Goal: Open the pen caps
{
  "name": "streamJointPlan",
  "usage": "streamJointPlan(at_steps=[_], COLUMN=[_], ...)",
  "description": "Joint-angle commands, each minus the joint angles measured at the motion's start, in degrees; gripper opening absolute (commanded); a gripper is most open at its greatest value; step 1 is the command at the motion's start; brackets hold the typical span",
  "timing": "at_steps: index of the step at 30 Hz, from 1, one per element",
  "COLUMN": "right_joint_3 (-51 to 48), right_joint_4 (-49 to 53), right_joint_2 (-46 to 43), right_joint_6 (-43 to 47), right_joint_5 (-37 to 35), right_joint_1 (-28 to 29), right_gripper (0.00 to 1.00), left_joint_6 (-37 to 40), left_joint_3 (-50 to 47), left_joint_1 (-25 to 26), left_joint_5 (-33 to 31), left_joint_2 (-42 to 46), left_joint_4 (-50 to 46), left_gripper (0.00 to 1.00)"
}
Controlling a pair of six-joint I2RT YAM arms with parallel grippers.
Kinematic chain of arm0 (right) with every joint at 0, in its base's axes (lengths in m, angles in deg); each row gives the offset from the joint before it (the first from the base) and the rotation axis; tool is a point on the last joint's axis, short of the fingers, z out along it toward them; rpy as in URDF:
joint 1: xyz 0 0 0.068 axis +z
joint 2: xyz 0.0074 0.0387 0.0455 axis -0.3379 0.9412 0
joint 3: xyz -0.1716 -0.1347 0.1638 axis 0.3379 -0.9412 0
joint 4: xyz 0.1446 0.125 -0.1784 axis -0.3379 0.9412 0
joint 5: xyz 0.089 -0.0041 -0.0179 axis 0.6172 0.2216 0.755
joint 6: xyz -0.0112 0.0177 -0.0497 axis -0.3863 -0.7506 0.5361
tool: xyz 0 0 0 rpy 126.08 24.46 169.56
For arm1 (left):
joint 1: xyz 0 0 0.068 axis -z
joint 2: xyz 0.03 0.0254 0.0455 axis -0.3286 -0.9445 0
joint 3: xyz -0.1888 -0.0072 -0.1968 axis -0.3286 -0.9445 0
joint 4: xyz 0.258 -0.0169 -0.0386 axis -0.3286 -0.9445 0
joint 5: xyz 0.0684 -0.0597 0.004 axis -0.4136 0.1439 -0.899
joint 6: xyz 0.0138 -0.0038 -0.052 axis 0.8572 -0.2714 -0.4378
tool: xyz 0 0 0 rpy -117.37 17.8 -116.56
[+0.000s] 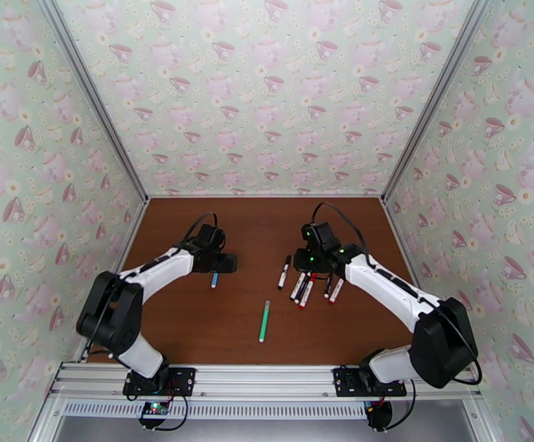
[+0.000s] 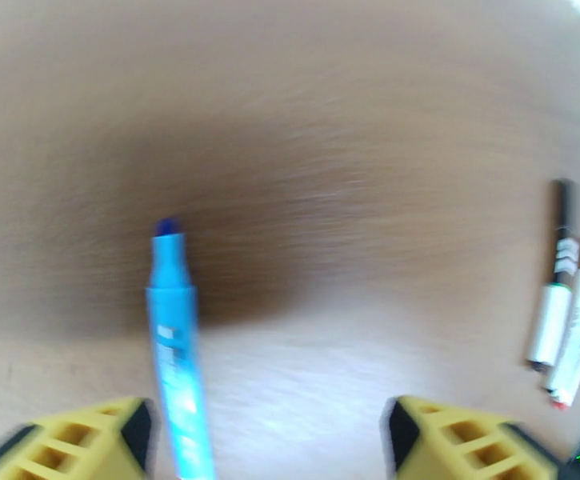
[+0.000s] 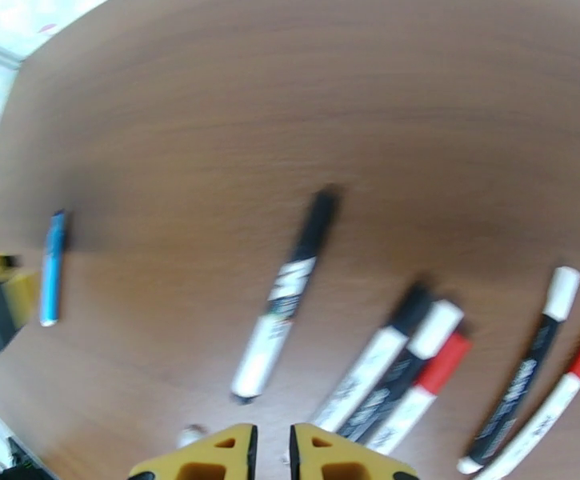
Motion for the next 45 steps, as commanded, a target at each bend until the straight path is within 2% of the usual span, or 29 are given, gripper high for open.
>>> streamJointPlan(at_steps=[1, 9, 16, 30, 45], right_joint_3=[3.36, 7.56, 11.13, 17.66, 20.79], right_joint_4=[3.94, 4.09, 3.1, 3.49, 3.76], right_joint_2=[2.53, 9.31, 15.18, 26.52, 32.29], right_joint_6=[5.36, 9.59, 11.28, 14.11, 14.49], right_joint_5=[-4.97, -5.95, -6.43, -7.4, -8.03], right_joint_1=[-1.58, -7.2, -10.06, -12.87, -13.14], right_gripper=[0.01, 0.02, 0.04, 0.07, 0.16], left_joint_6=[-0.78, -5.02, -6.56, -8.52, -8.45], left_joint_3=[0.99, -6.87, -10.88, -12.07, -13.68], left_joint_1=[1.5, 5.48, 6.16, 5.76, 5.75], left_joint_5=[4.17, 9.01, 9.59, 9.75, 9.75], left_joint_2=[5.62, 19.67, 26.51, 27.97, 28.8], left_joint_4=[-0.76, 6.53, 7.62, 9.14, 9.96], left_gripper=[1.0, 1.0, 1.0, 1.0, 1.0])
